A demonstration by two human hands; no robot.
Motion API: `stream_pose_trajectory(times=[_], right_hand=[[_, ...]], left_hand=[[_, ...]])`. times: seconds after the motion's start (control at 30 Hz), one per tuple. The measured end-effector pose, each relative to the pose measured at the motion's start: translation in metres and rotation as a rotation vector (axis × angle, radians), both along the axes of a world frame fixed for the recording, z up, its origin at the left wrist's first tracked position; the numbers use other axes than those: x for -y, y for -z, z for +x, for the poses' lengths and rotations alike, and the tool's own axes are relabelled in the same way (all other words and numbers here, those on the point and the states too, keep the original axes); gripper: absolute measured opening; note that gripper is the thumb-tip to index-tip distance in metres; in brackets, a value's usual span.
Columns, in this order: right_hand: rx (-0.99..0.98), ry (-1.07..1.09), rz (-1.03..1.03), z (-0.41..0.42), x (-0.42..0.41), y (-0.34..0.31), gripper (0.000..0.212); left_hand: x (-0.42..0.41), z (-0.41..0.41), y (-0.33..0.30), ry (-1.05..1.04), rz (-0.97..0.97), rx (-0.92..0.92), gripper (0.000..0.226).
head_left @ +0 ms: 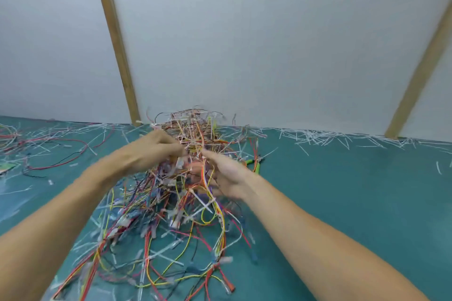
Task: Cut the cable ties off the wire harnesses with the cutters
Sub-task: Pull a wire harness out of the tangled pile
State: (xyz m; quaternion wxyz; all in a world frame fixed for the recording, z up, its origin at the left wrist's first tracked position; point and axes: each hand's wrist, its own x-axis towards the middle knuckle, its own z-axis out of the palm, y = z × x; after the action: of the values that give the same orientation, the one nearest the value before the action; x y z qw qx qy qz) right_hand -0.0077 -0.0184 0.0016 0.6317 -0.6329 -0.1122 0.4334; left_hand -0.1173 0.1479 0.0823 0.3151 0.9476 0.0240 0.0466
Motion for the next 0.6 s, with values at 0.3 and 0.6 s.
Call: stream_pose_trajectory(times=[0.3, 0.6], right_hand=[[0.909, 0.552, 0.293, -0.020, -0.010, -0.026, 0.018], [0.384, 0.318, 0.353, 0.009, 0.036, -0.043, 0.028]], left_hand=[[0.000, 0.014, 0.029, -0.219, 0.085, 0.190, 0.027], [0.013, 0.011, 0.039, -0.100, 0.092, 0.382, 0.026]])
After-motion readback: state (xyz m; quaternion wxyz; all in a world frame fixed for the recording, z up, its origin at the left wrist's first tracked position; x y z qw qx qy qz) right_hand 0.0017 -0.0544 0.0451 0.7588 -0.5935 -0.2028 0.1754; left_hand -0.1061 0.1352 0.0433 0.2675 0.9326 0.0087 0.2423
